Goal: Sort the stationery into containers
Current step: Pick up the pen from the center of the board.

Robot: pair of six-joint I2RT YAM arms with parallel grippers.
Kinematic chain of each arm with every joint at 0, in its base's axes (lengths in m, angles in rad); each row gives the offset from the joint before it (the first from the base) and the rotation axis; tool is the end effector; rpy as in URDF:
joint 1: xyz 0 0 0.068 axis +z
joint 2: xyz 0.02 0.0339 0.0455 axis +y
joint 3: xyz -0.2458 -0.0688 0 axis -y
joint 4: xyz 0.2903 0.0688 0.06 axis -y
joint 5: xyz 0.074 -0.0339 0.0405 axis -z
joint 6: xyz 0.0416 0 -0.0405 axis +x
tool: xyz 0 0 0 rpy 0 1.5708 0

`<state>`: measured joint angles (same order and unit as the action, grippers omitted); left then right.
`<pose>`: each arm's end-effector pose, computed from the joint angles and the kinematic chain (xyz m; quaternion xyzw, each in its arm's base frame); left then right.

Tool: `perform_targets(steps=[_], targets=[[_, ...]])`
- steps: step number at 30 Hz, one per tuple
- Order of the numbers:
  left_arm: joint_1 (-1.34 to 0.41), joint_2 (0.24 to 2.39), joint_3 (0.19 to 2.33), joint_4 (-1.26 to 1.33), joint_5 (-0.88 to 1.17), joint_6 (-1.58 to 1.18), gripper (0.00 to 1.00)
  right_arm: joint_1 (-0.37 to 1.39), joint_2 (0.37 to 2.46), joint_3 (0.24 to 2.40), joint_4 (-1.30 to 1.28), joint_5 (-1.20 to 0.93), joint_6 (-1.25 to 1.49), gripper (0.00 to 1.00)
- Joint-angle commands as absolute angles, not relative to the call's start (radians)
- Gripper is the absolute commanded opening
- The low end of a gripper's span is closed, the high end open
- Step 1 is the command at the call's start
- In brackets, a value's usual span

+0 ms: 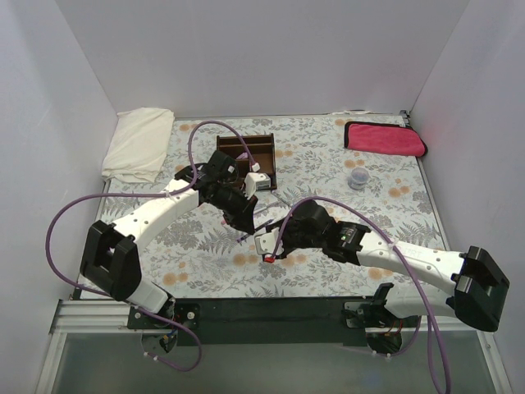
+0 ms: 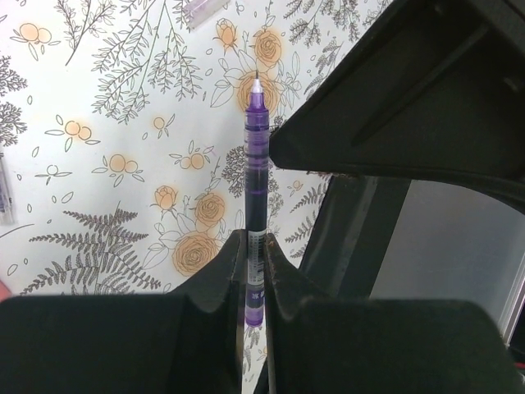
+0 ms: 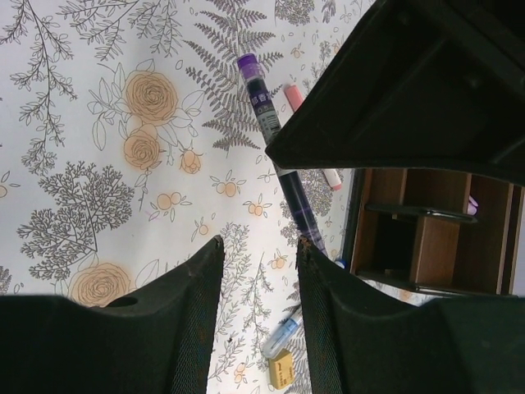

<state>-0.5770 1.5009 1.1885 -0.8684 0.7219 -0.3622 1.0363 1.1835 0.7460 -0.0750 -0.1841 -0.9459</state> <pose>0.2679 -0.2072 0.2293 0.1664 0.9052 -0.3910 0.0049 0.1543 0.2755 0.2161 -0.7446 0.4320 0.1020 0.4986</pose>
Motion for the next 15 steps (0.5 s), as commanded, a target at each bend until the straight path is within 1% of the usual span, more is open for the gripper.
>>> perform_targets(steps=[1,7,15], targets=[[-0.583,1.525,1.204,-0.926,0.755,-0.339,0.0,1.035,1.151,0.798,0.002,-0.186,-0.939,0.46],[-0.583,1.578,1.262,-0.995,0.788,-0.307,0.0,1.037,1.123,0.782,0.002,-0.183,-0.957,0.45],[-0.583,1.568,1.31,-0.98,0.799,-0.334,0.0,1.037,1.147,0.784,-0.038,-0.224,-0.976,0.45]])
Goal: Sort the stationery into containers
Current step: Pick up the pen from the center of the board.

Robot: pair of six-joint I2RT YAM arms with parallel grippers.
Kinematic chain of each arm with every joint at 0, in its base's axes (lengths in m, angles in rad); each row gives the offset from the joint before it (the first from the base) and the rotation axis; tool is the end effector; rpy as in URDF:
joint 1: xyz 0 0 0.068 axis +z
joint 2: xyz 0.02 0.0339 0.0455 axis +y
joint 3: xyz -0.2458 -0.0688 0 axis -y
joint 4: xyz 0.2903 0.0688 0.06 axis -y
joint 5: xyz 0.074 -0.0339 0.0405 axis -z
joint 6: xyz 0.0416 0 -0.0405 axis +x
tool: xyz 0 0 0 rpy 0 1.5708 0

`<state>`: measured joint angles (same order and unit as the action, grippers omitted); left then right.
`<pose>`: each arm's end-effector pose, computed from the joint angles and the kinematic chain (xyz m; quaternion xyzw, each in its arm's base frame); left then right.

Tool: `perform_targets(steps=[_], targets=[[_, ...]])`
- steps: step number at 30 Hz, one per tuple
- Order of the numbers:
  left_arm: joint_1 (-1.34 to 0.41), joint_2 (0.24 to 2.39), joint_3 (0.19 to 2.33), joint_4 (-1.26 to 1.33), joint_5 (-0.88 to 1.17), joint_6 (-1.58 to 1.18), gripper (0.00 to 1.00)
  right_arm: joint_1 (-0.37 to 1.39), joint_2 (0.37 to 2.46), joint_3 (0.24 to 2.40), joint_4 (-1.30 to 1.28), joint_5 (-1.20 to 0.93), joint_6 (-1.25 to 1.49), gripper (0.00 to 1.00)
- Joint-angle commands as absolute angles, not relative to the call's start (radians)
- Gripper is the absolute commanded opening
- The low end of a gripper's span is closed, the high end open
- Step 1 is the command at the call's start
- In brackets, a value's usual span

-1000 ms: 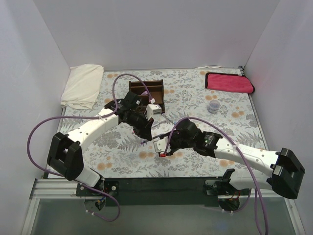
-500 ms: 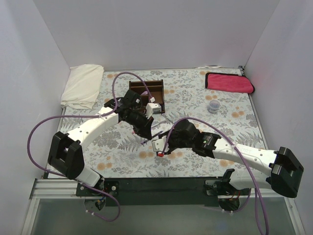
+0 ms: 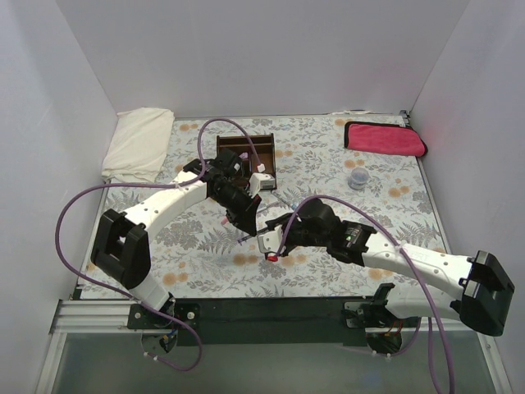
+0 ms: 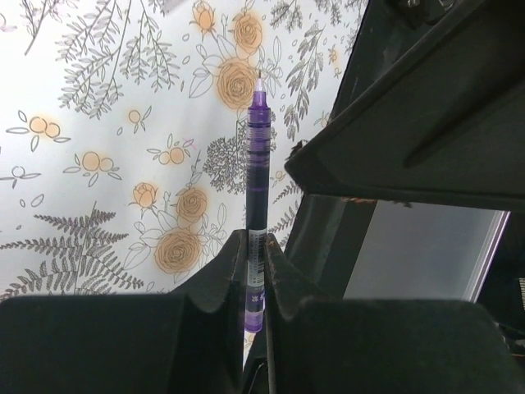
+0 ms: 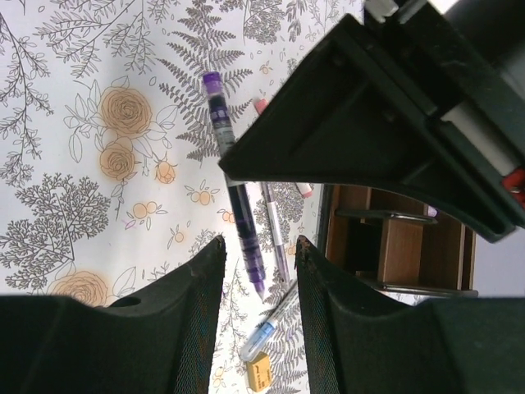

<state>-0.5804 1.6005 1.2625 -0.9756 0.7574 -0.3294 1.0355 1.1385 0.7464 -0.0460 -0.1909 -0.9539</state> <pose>0.2750 -0.2145 0.2187 -0.1624 -0.9083 0.3817 0.0541 0.1525 0.2726 0.2325 -0.7323 0.4147 0.1021 0.5304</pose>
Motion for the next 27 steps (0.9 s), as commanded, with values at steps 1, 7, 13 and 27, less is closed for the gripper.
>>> perform_targets(steps=[1,7,13,27], targets=[[-0.584,1.568,1.318,-0.985,0.799,-0.334,0.0,1.035,1.166,0.79,-0.041,-0.224,-0.98,0.45],[-0.583,1.574,1.361,-1.009,0.819,-0.336,0.0,1.035,1.216,0.799,-0.031,-0.225,-0.997,0.45],[-0.583,1.582,1.368,-1.009,0.828,-0.334,0.0,1.037,1.236,0.798,0.029,-0.189,-1.019,0.28],[-0.583,1.601,1.358,-1.086,0.897,-0.264,0.23,1.035,1.236,0.781,0.063,-0.16,-1.064,0.01]])
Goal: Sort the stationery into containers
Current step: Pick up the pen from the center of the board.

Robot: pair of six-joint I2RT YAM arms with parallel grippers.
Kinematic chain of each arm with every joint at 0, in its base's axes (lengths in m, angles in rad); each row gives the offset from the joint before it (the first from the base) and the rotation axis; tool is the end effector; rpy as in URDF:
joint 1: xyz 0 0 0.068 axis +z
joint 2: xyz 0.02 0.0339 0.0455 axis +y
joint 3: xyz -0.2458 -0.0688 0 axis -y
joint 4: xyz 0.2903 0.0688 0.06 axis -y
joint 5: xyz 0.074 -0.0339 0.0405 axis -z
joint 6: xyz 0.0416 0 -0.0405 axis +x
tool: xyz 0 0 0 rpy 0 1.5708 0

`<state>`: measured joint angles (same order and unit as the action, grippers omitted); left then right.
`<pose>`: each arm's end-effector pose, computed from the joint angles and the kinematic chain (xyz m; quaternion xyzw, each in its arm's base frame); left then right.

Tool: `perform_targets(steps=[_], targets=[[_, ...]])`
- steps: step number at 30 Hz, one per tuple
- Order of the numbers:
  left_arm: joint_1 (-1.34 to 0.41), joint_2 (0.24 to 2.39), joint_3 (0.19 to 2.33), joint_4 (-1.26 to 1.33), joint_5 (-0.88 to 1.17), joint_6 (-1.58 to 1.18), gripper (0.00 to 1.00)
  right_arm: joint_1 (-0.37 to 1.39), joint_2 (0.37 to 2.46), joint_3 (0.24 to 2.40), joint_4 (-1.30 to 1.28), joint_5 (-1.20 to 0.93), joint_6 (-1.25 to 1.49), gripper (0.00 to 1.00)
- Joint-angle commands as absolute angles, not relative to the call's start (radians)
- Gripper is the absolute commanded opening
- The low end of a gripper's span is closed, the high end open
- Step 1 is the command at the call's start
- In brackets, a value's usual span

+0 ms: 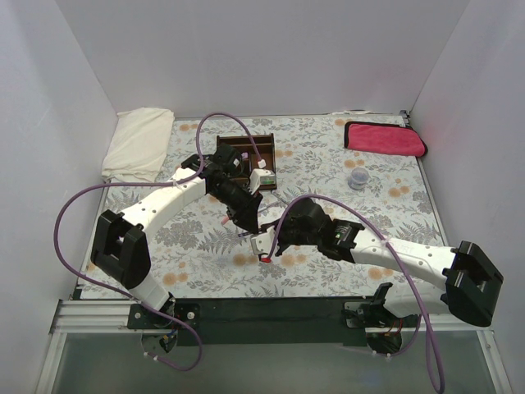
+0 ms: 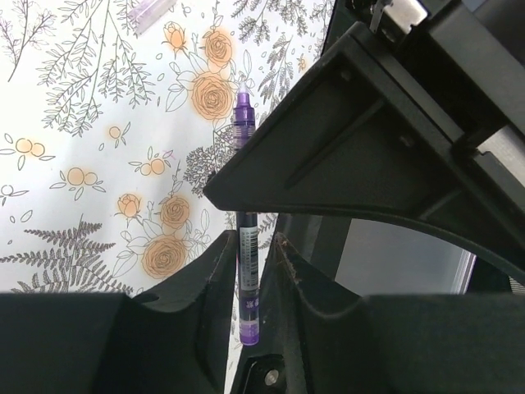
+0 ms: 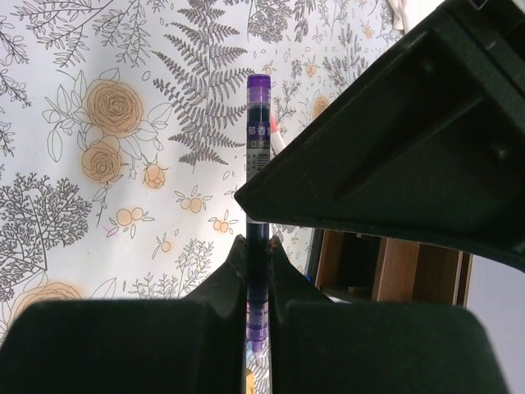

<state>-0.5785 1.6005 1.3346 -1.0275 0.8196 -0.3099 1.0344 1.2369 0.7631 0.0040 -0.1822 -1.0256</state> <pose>0.2774 -0.2175 0.2423 -0.1762 -0.8928 0.4108 0.0551 0.1609 0.2854 0.2146 -0.7521 0.3961 0.0798 0.5206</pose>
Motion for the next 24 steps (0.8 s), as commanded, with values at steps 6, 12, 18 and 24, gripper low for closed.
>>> perform_targets(steps=[6,12,18,24], targets=[[-0.583,1.64,1.385,-1.132,0.911,-0.233,0.25,1.035,1.233,0.785,0.064,-0.153,-1.071,0.01],[-0.583,1.669,1.384,-1.146,0.902,-0.216,0.26,1.035,1.224,0.784,0.066,-0.155,-1.071,0.01],[-0.583,1.677,1.391,-1.144,0.911,-0.221,0.2,1.034,1.221,0.778,0.066,-0.158,-1.08,0.01],[-0.584,1.686,1.404,-1.155,0.922,-0.221,0.17,1.034,1.224,0.769,0.064,-0.169,-1.094,0.01]])
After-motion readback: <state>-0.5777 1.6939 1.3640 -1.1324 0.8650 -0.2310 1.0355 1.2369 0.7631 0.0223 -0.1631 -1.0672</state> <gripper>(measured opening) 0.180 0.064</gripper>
